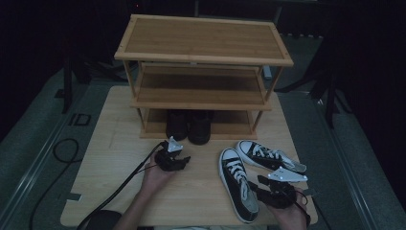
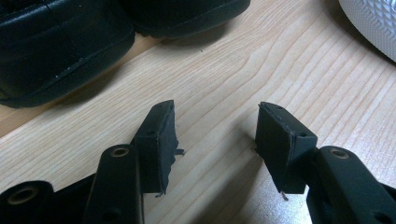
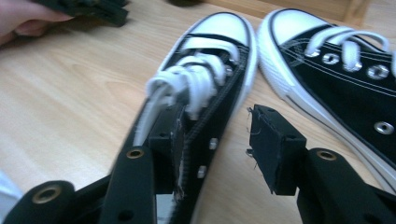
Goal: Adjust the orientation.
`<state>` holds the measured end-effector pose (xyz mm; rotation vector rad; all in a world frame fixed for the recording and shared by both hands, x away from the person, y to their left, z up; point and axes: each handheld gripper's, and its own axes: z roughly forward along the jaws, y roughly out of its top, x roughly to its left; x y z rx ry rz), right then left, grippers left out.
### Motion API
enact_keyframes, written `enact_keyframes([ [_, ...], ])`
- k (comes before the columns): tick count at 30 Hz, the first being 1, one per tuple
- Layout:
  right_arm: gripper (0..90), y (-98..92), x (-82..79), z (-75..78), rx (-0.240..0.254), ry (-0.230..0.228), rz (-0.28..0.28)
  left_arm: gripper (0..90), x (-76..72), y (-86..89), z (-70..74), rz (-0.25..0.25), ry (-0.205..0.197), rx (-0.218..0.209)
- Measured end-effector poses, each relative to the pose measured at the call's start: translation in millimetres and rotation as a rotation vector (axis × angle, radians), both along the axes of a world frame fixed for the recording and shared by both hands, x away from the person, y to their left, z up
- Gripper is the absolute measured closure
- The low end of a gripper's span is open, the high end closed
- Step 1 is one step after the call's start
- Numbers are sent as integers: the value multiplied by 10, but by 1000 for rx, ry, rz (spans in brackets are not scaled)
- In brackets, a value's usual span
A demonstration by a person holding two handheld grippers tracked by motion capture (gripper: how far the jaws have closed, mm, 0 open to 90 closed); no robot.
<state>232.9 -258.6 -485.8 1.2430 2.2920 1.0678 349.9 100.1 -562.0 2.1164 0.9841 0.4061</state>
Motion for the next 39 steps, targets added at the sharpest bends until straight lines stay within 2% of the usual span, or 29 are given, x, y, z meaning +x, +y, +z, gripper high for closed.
enact_keyframes([
  [3,581,81,-14,26,-18,17,14,482,0,0,0,1,0,0],
  [4,650,146,-13,30,-62,25,8,482,0,0,0,1,1,-2],
  [5,672,163,-9,28,-74,30,6,481,0,0,0,1,1,-2],
  [7,691,185,-2,23,-87,37,6,482,0,0,0,1,1,-2],
  [9,721,257,17,-8,-121,67,9,481,1,1,0,1,2,-3],
  [11,724,282,18,-22,-137,70,6,480,1,1,0,1,2,-3],
  [12,760,323,31,-60,-182,74,-11,480,1,1,0,0,2,-3],
  [13,789,335,41,-82,-202,81,-20,480,1,0,0,1,2,-4],
  [15,803,340,50,-101,-198,93,-19,480,1,1,0,1,2,-3],
  [17,824,346,75,-99,-182,127,-48,480,1,0,0,2,2,-3],
  [20,829,346,98,-95,-170,153,-61,480,0,-1,0,2,2,-2],
  [22,832,384,104,-115,-205,139,-65,480,-1,-2,0,3,2,-2],
  [27,849,404,126,-127,-224,135,-60,480,0,-2,0,3,1,-2],
  [31,849,389,166,-123,-200,166,-69,480,-1,-3,0,4,1,-1],
  [34,846,394,168,-120,-201,170,-83,480,-1,-3,-1,4,1,-4],
  [36,845,410,169,-121,-208,173,-85,480,-1,-3,0,4,1,-3],
  [39,868,453,205,-111,-233,202,-93,480,-1,-4,0,4,1,-3],
])
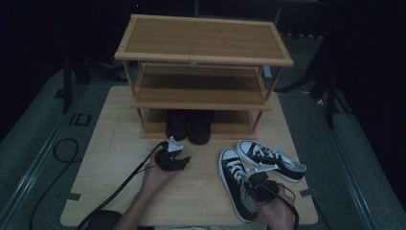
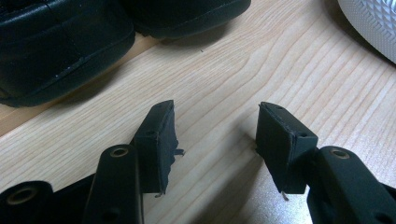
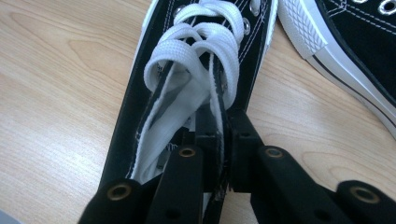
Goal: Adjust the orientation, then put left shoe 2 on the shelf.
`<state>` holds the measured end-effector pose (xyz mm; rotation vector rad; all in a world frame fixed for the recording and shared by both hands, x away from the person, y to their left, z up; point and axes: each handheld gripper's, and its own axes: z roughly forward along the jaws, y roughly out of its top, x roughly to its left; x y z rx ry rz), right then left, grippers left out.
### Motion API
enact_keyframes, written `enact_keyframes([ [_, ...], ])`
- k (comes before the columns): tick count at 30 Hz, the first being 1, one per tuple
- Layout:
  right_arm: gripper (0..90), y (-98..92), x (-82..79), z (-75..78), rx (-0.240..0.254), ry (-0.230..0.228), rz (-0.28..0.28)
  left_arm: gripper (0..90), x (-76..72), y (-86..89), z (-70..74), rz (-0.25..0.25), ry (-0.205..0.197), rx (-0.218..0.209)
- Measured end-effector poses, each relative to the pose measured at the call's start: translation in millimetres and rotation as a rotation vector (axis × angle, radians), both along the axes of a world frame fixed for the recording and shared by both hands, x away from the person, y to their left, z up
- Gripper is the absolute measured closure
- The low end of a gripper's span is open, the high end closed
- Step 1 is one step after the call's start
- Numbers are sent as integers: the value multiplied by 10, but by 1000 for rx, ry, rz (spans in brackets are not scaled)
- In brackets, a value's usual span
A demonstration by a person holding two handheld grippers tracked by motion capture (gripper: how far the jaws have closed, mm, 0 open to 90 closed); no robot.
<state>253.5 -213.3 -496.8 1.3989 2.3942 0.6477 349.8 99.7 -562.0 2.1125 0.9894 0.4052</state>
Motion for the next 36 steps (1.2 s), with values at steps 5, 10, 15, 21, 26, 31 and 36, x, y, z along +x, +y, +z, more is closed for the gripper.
enact_keyframes([
  [5,877,-46,48,-9,83,19,-17,479,0,-1,0,0,-1,1],
  [10,877,-20,120,-21,102,0,-12,478,-2,-5,1,1,-1,4],
  [15,878,33,210,-21,111,-2,-13,475,4,4,1,-3,3,-3],
  [21,879,97,258,-22,107,-6,-14,475,4,4,1,-3,3,-3],
  [26,879,108,274,-24,114,-6,-17,474,3,2,0,-3,3,-3],
  [31,879,87,276,-21,122,-6,-10,474,4,3,0,-3,3,-4],
  [36,881,49,287,-14,142,1,-8,473,3,1,1,-3,2,-3],
])
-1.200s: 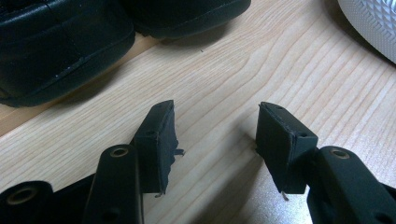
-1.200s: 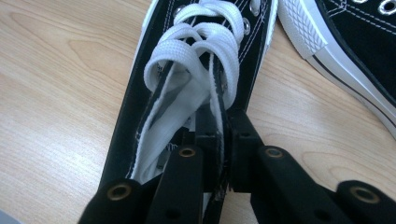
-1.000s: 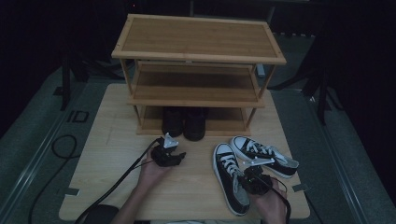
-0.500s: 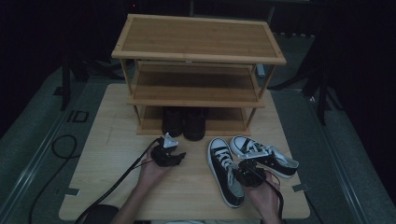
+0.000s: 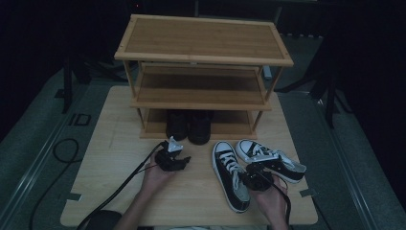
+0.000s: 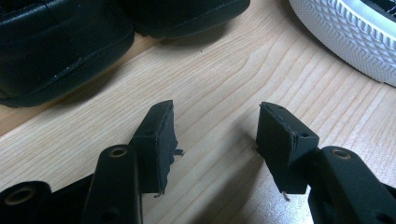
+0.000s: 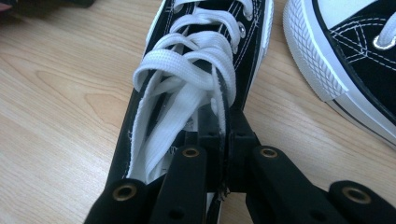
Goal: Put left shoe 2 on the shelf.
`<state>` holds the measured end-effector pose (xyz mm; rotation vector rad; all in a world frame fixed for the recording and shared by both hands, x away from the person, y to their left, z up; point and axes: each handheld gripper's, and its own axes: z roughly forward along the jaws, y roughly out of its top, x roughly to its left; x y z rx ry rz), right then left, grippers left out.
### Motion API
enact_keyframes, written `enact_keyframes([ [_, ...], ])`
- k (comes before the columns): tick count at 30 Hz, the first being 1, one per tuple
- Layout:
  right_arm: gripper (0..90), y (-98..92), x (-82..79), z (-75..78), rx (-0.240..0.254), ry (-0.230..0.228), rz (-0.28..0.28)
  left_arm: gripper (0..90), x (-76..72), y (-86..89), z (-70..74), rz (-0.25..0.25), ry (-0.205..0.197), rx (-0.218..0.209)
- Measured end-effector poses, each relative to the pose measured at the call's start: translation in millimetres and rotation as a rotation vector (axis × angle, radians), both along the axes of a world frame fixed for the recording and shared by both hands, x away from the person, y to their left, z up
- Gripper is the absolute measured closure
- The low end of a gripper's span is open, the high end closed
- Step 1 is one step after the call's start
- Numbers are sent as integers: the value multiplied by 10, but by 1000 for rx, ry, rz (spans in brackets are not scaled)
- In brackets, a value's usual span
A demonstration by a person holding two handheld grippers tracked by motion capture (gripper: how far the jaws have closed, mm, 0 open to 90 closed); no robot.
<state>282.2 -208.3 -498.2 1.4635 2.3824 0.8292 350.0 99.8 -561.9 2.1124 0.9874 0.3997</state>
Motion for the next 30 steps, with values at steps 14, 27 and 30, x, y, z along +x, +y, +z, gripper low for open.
enact_keyframes([
  [14,885,-147,96,93,60,19,64,472,-8,-9,0,0,-5,9],
  [27,884,-326,187,327,99,-16,180,472,-9,-8,1,-3,-4,16],
  [30,885,-330,210,401,97,-22,203,472,-9,-8,1,-3,-5,16],
])
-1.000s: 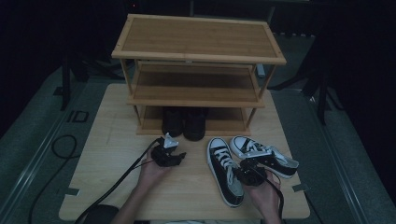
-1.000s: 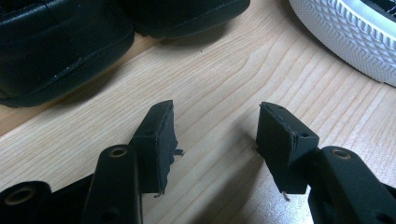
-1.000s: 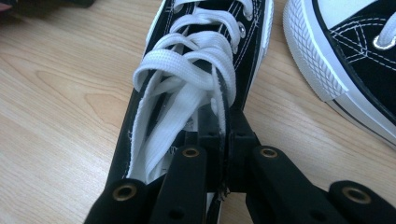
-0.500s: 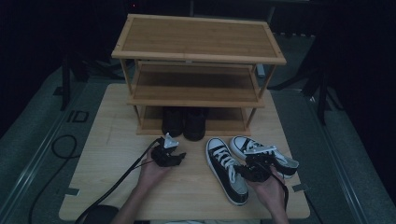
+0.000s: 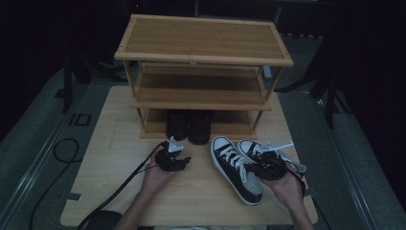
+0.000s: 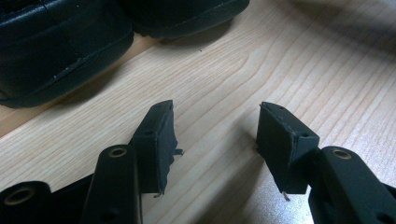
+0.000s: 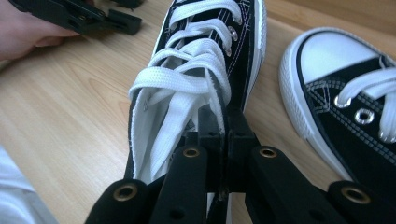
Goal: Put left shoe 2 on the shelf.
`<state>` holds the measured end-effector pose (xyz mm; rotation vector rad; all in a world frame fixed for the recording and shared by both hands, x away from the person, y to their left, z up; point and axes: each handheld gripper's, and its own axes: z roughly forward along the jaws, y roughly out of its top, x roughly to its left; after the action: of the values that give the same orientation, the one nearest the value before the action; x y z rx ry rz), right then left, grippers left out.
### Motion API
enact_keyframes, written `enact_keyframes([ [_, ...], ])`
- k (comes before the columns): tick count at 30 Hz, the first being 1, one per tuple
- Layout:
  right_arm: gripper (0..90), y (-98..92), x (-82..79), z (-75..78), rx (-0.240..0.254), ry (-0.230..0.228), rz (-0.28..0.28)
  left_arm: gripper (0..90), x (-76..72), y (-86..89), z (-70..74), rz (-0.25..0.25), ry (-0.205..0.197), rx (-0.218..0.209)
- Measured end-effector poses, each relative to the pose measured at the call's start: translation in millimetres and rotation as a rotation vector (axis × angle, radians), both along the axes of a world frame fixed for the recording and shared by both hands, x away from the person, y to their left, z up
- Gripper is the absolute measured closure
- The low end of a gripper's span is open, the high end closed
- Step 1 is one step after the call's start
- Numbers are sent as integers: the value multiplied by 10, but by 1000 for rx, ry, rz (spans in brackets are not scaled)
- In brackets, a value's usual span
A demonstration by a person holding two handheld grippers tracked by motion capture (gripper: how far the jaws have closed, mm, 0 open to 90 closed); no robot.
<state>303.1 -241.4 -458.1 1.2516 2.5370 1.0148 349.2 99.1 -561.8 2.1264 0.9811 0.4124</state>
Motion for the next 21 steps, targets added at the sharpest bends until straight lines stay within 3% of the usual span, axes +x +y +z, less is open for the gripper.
enact_keyframes([
  [21,885,46,165,361,-18,-60,82,472,-1,0,1,0,2,-1],
])
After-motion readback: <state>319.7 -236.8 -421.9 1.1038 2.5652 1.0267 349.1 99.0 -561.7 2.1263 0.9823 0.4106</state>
